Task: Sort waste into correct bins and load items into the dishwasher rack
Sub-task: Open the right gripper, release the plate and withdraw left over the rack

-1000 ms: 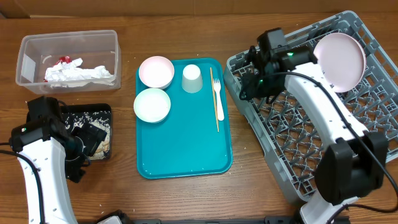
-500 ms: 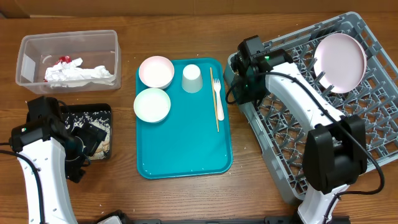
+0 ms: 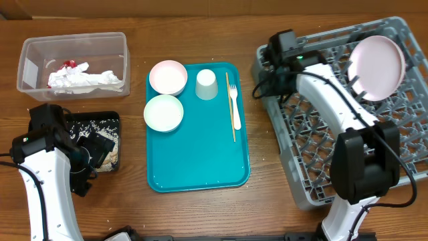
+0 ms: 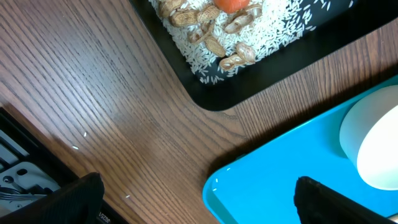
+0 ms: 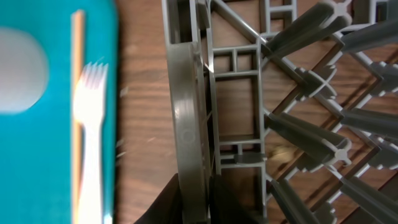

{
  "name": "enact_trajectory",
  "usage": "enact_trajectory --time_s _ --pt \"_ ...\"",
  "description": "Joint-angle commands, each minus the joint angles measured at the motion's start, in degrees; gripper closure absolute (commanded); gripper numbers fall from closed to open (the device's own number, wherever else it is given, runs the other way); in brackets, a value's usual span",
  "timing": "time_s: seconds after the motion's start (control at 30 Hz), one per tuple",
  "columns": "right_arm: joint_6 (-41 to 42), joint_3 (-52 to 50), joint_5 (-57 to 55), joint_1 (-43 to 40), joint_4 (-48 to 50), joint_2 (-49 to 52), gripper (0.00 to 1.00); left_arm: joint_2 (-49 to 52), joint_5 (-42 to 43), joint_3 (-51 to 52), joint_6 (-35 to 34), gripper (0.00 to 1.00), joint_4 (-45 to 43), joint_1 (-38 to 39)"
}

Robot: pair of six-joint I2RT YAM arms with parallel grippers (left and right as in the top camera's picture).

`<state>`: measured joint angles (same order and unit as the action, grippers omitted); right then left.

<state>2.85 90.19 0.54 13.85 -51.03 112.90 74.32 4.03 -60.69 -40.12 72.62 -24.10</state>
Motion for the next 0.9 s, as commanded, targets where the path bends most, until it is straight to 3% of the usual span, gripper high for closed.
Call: enact_trajectory --time_s 0.0,0.47,0.8,0.87 --pt "0.9 -0.2 -4.5 -5.9 1.7 0.3 0.85 0.0 0.0 0.1 0.7 0.0 0.0 0.0" --pt "11.5 -0.2 -4.3 -8.7 13.7 0.4 0.85 0.0 0.0 0.1 0.7 0.0 0.0 0.0" --pt "12.0 -0.2 -1.3 -6.8 14.4 0.4 0.85 0.0 0.0 0.1 0.7 0.0 0.0 0.0" --pt "12.0 -0.2 -1.3 -6.2 14.6 0.4 0.78 0.0 0.0 0.1 0.7 0.0 0.0 0.0"
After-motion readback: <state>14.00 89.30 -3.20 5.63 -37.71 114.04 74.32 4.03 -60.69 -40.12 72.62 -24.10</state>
